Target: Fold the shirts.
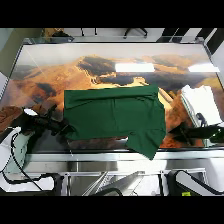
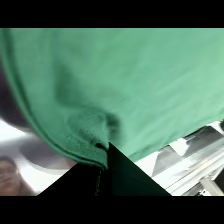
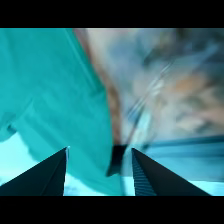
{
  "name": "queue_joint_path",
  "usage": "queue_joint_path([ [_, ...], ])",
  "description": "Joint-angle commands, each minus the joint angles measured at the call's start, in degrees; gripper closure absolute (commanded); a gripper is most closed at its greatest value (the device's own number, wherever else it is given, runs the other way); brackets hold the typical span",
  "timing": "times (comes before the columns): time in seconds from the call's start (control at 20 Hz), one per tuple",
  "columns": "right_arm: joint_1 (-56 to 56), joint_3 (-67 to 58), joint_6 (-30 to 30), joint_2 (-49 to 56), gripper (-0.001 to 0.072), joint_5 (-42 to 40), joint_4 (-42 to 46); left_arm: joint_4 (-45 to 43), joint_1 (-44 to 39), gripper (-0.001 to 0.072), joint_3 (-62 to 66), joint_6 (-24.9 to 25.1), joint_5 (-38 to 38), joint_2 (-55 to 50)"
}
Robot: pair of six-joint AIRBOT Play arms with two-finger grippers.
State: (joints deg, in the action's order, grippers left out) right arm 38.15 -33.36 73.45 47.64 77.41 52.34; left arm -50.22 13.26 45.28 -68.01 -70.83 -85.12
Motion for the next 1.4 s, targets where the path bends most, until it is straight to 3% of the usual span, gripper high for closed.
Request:
queue_joint_path([
  [0.0,-1.6,7.3,-4.3,-0.4,0.0245,-2.0,-5.9,2.2,0.1,0.0695,1.3,1.3,0.3,0.2],
  [0.3,-10.6,9.4,-4.3,5.8,0.0246,-9.7,-6.8,1.7,0.1,0.0694,2.1,1.3,0.3,0.2],
  [0.4,-13.8,9.4,-7.3,8.1,0.0254,-11.1,-10.7,1.7,0.1,0.0695,2.1,1.3,0.3,0.2],
  [0.45,-15.1,9.2,-9.4,8.5,0.0396,-11.6,-13.4,1.7,0.1,0.0695,2.1,1.3,0.3,0.2],
  [0.5,-15.5,8.6,-11.3,8.4,0.0606,-11.6,-15.4,1.7,0.1,0.0695,2.2,1.3,0.3,0.2],
  [0.6,-15.0,5.8,-11.5,7.9,0.069,-11.6,-15.7,0.0,0.1,0.0696,2.2,0.5,-0.1,0.2],
  [0.75,-13.3,3.9,-3.8,3.6,0.0691,-11.4,-9.0,-11.7,0.1,0.0696,2.1,-6.7,-2.9,0.2],
  [0.95,-13.4,5.4,11.1,-4.7,0.0691,-4.3,10.1,-20.8,0.0,0.0697,1.8,-13.8,-10.0,0.3],
  [1.15,-13.3,7.8,11.8,-13.8,0.0691,-2.6,12.3,-20.6,-0.3,0.0697,-4.3,-14.6,-10.0,5.9],
  [1.35,-13.4,0.4,1.9,-13.9,0.0691,-10.9,-3.2,-20.0,-0.1,0.0696,0.9,-14.6,-9.6,11.0],
])
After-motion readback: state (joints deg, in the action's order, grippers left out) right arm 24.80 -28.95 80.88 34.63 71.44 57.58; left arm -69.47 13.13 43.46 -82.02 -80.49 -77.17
